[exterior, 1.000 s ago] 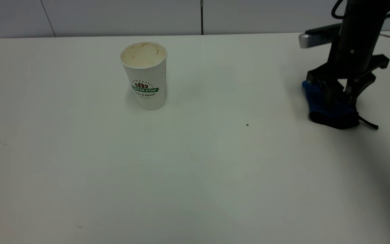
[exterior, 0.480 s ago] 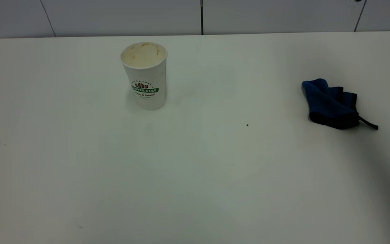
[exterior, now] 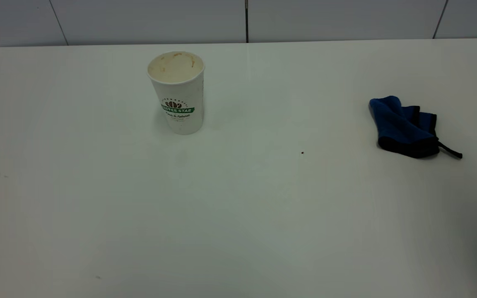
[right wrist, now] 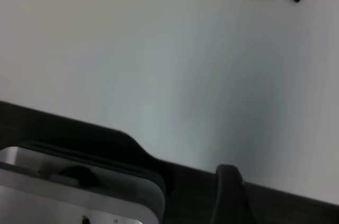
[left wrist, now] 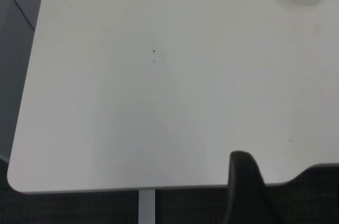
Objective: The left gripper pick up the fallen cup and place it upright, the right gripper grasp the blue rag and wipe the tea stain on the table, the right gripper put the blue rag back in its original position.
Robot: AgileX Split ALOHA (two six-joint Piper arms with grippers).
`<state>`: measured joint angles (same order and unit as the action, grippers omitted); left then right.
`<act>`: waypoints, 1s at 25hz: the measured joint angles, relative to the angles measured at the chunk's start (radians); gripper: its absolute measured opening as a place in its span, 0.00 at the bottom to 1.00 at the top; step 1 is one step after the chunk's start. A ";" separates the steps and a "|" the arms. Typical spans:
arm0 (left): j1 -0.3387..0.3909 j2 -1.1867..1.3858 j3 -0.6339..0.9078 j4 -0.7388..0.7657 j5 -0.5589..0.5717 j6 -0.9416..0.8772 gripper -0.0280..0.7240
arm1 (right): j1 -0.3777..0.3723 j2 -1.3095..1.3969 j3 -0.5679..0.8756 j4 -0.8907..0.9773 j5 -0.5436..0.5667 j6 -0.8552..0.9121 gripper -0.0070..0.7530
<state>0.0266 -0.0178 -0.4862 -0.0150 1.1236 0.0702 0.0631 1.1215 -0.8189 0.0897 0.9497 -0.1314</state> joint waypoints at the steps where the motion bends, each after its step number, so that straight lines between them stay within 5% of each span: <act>1: 0.000 0.000 0.000 0.000 0.000 0.000 0.63 | 0.000 -0.064 0.040 -0.003 0.015 0.007 0.71; 14: 0.000 0.000 0.000 0.000 0.000 0.000 0.63 | 0.000 -0.626 0.339 -0.090 0.160 0.164 0.71; 25: 0.000 0.000 0.000 0.000 0.000 0.000 0.63 | -0.044 -0.966 0.351 -0.090 0.152 0.166 0.71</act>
<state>0.0266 -0.0178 -0.4862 -0.0150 1.1236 0.0702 0.0192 0.1552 -0.4682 0.0000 1.1013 0.0345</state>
